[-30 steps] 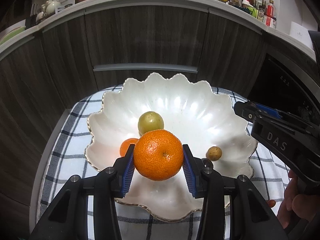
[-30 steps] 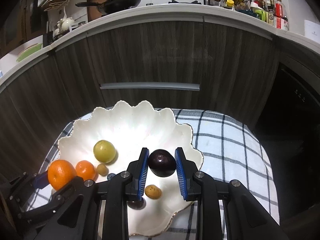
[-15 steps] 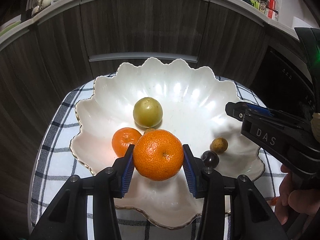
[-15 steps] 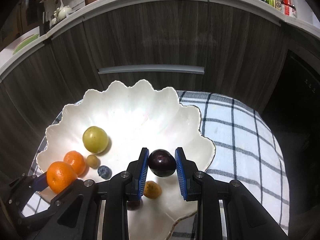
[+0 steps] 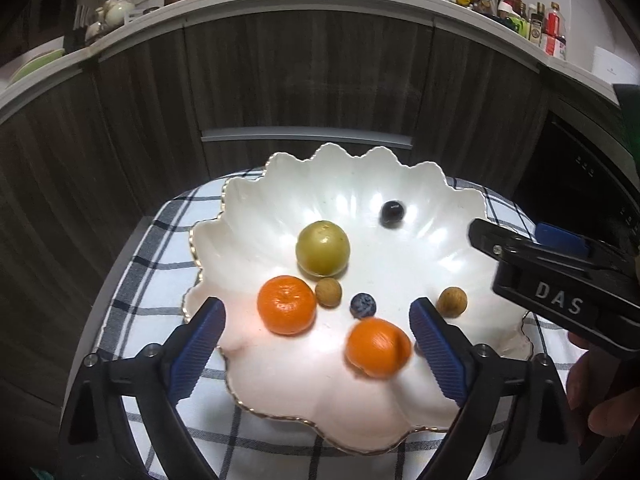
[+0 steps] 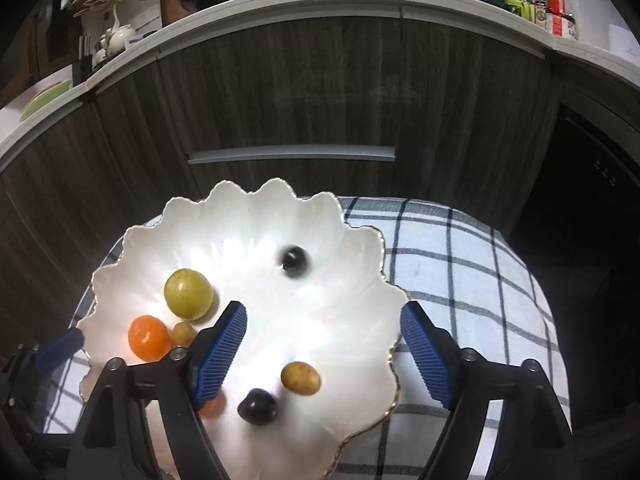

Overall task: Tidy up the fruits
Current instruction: 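Open the left gripper to drop the tangerine while the right drops the plum into the bowl, then withdraw both grippers and move them toward the red oval fruits on the cloth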

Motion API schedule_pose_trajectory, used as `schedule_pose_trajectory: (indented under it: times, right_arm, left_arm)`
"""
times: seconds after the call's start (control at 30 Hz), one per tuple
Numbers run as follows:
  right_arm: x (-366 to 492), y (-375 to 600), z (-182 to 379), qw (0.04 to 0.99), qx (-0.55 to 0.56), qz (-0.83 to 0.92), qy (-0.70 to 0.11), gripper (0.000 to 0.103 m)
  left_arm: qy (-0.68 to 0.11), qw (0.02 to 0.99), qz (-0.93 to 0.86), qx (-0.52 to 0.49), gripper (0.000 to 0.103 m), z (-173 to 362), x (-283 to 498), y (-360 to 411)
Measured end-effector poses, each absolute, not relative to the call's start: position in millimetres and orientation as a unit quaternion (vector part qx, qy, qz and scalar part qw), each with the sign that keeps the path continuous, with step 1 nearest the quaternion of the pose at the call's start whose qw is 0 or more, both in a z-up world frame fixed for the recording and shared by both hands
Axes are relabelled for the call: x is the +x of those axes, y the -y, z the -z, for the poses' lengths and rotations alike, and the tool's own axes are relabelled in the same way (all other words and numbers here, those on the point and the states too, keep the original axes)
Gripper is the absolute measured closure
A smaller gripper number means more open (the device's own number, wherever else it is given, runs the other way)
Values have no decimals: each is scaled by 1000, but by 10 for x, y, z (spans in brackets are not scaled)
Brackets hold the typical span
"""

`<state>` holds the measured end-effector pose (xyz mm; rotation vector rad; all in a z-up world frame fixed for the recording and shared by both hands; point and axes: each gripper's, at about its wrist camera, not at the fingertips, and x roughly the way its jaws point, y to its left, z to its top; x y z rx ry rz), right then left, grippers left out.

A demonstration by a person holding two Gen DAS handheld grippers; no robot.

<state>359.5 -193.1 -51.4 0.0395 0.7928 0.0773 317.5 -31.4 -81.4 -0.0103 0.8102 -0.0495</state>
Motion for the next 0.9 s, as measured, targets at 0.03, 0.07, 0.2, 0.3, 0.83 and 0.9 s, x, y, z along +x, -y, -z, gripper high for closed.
schedule_pose_trajectory:
  times: [0.03, 0.07, 0.2, 0.3, 0.83, 0.9]
  right_arm:
    - [3583, 1938, 500, 922, 18, -34, -385, 21]
    - [3569, 1946, 489, 923, 16, -32, -384, 21]
    - [3480, 1971, 422, 924, 14, -26, -380, 21]
    - [3403, 1986, 381, 925, 16, -25, -378, 21]
    - [2969, 2119, 149, 934, 25, -19, -356, 21]
    - [2920, 2152, 123, 935, 26, -17, -354, 21]
  left_arm:
    - [-394, 919, 22, -6, 7, 812, 3160, 303]
    - [-394, 919, 21, -7, 7, 803, 3150, 295]
    - [-390, 921, 18, -7, 6, 759, 3080, 286]
    - [-385, 923, 18, -2, 6, 707, 3011, 306]
    - [-359, 933, 27, 11, 6, 427, 2641, 426]
    - [-356, 934, 29, 12, 6, 400, 2600, 446]
